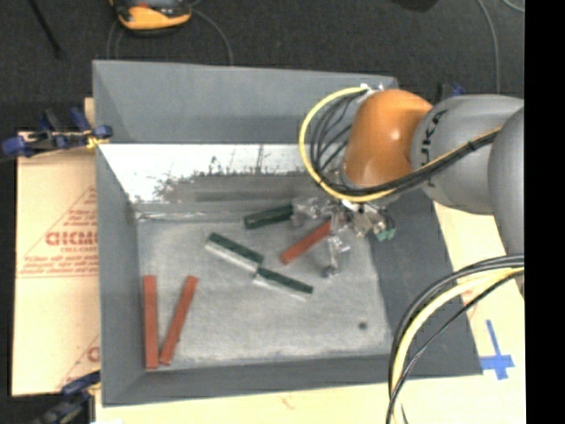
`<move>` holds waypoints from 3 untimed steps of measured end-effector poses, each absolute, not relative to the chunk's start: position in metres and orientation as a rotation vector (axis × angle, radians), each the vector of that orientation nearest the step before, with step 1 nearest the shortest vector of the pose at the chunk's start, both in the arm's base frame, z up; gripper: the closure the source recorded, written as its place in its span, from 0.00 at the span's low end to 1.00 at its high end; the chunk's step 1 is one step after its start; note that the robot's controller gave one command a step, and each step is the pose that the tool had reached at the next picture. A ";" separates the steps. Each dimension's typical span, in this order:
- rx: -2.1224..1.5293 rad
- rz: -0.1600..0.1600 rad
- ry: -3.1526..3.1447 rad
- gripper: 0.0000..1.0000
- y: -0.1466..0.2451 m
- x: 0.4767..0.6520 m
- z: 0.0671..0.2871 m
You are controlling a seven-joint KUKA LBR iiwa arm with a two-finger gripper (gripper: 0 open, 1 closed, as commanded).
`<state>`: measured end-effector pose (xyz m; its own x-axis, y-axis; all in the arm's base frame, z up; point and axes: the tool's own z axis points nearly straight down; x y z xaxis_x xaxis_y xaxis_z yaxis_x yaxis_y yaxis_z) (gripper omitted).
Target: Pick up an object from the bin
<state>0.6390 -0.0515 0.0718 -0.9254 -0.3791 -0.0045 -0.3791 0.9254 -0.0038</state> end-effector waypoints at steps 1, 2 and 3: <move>-0.607 -0.005 3.077 1.00 -0.051 0.639 0.072; -0.607 -0.005 3.077 1.00 -0.051 0.639 0.072; -0.561 -0.006 3.082 1.00 -0.073 0.651 0.225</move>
Offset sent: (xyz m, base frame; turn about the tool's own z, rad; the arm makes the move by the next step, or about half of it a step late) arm 0.0000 0.0000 0.0000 0.0000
